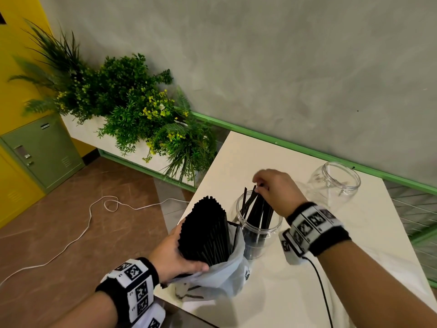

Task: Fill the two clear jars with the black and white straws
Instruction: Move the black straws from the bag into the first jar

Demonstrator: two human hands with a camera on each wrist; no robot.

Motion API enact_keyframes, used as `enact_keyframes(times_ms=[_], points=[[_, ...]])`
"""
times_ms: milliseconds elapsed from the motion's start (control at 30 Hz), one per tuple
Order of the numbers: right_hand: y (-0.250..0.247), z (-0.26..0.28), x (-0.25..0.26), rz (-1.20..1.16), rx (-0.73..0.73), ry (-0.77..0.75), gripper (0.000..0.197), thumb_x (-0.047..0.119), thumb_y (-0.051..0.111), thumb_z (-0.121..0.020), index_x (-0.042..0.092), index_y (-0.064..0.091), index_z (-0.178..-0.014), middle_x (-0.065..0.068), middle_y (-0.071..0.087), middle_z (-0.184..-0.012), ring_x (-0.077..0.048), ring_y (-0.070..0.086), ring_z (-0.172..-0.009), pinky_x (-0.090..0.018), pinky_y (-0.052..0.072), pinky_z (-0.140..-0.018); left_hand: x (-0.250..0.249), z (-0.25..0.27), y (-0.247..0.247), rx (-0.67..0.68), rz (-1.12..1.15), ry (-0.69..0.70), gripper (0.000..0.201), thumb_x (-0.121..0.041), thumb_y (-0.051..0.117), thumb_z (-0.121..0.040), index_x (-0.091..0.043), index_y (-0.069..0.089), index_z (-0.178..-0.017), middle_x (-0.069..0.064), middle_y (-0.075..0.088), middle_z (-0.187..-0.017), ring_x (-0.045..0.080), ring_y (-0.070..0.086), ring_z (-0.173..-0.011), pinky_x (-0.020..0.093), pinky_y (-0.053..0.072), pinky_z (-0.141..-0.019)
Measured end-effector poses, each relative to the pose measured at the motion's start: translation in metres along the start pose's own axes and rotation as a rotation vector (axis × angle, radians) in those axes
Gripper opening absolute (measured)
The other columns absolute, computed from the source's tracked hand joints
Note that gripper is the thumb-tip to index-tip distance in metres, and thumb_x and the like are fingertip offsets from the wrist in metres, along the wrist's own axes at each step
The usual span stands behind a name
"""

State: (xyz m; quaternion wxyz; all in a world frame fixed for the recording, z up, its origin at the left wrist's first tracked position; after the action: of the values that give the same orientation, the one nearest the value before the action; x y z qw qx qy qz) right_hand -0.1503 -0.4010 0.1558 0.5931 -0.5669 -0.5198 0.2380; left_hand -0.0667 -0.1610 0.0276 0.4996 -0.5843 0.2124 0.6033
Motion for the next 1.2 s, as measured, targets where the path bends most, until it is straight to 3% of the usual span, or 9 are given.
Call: enact_keyframes(times_ms=[167, 300, 400, 500, 633, 767, 967, 1100, 1200], points=[[0.028, -0.033, -0.003, 0.334, 0.179, -0.031, 0.029, 0.013, 0.056, -0.091, 0.022, 0.059, -0.118, 0.0, 0.057, -0.117, -0.026, 0.048, -0.113, -0.036, 0.038, -0.09, -0.003, 0.004, 0.0, 0.0, 0.041, 0.0, 0.118, -0.052, 0.09, -0.038, -0.035, 0.029, -0.137, -0.019, 0.046, -0.132, -0.002, 0.042, -0.123, 0.02, 0.032, -0.104], [0.04, -0.03, -0.012, 0.403, 0.253, -0.059, 0.033, 0.019, 0.049, -0.097, 0.034, 0.056, -0.124, 0.005, 0.054, -0.126, -0.023, 0.045, -0.116, -0.036, 0.033, -0.093, -0.008, 0.005, -0.002, 0.004, 0.033, 0.044, 0.112, -0.047, 0.091, -0.044, -0.039, 0.029, -0.137, -0.017, 0.045, -0.135, -0.003, 0.041, -0.125, 0.024, 0.032, -0.107], [0.047, -0.024, -0.015, 0.334, 0.273, -0.109, 0.029, 0.026, 0.053, -0.096, 0.036, 0.061, -0.121, 0.007, 0.056, -0.123, -0.021, 0.047, -0.115, -0.036, 0.034, -0.092, -0.01, 0.005, -0.003, 0.004, 0.028, 0.067, 0.112, -0.047, 0.091, -0.046, -0.037, 0.029, -0.139, -0.016, 0.045, -0.136, -0.001, 0.04, -0.127, 0.026, 0.032, -0.108], [0.049, -0.02, -0.017, 0.214, 0.21, -0.131, 0.02, 0.021, 0.058, -0.094, 0.025, 0.07, -0.108, 0.002, 0.062, -0.111, -0.025, 0.053, -0.105, -0.036, 0.04, -0.089, -0.009, 0.005, -0.003, 0.002, 0.025, 0.064, 0.113, -0.048, 0.091, -0.046, -0.038, 0.028, -0.14, -0.015, 0.045, -0.136, 0.001, 0.041, -0.127, 0.029, 0.032, -0.11], [0.032, -0.017, -0.022, 0.105, -0.035, -0.14, 0.013, 0.002, 0.063, -0.086, 0.008, 0.073, -0.09, -0.01, 0.065, -0.092, -0.034, 0.059, -0.086, -0.041, 0.049, -0.077, -0.011, 0.004, -0.001, 0.018, 0.044, 0.071, 0.108, -0.043, 0.091, -0.048, -0.042, 0.028, -0.137, -0.018, 0.045, -0.135, -0.003, 0.04, -0.127, 0.025, 0.031, -0.108], [0.029, -0.011, -0.028, 0.127, -0.061, -0.079, 0.014, 0.004, 0.059, -0.089, 0.008, 0.072, -0.093, -0.01, 0.063, -0.098, -0.033, 0.056, -0.089, -0.042, 0.048, -0.079, -0.012, 0.004, -0.001, 0.024, 0.045, 0.072, 0.108, -0.046, 0.09, -0.047, -0.043, 0.027, -0.134, -0.02, 0.045, -0.134, -0.008, 0.038, -0.125, 0.019, 0.031, -0.104], [0.031, -0.004, -0.039, 0.016, -0.029, 0.001, 0.02, 0.005, 0.052, -0.095, 0.005, 0.071, -0.101, -0.01, 0.061, -0.104, -0.028, 0.059, -0.095, -0.025, 0.04, -0.081, -0.014, 0.006, -0.002, 0.024, 0.024, 0.061, 0.108, -0.057, 0.087, -0.041, -0.05, 0.024, -0.129, -0.024, 0.042, -0.133, -0.014, 0.036, -0.12, 0.018, 0.03, -0.103], [0.025, -0.002, -0.046, -0.06, -0.1, 0.04, 0.019, 0.002, 0.053, -0.093, 0.004, 0.071, -0.099, -0.009, 0.063, -0.101, -0.026, 0.06, -0.092, -0.019, 0.037, -0.08, -0.012, 0.006, -0.003, 0.016, 0.03, 0.043, 0.113, -0.055, 0.088, -0.041, -0.044, 0.026, -0.135, -0.021, 0.043, -0.133, -0.008, 0.04, -0.121, 0.02, 0.034, -0.104], [0.021, -0.003, -0.056, -0.118, -0.128, 0.091, 0.019, 0.001, 0.056, -0.092, 0.006, 0.073, -0.099, -0.007, 0.066, -0.101, -0.024, 0.061, -0.094, -0.013, 0.034, -0.08, -0.011, 0.007, -0.003, 0.018, 0.047, 0.039, 0.112, -0.048, 0.089, -0.043, -0.042, 0.027, -0.136, -0.021, 0.044, -0.133, -0.014, 0.039, -0.118, 0.007, 0.034, -0.094]])
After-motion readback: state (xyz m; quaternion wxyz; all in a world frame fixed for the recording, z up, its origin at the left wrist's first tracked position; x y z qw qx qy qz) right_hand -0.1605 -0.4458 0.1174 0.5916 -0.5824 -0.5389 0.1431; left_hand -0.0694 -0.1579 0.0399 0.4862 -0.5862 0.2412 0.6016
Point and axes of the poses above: each hand's wrist, its own z-axis away from the middle knuckle, its own y-axis out of the palm, x = y × z, the point moved 7 cm from there along -z, towards the middle knuckle
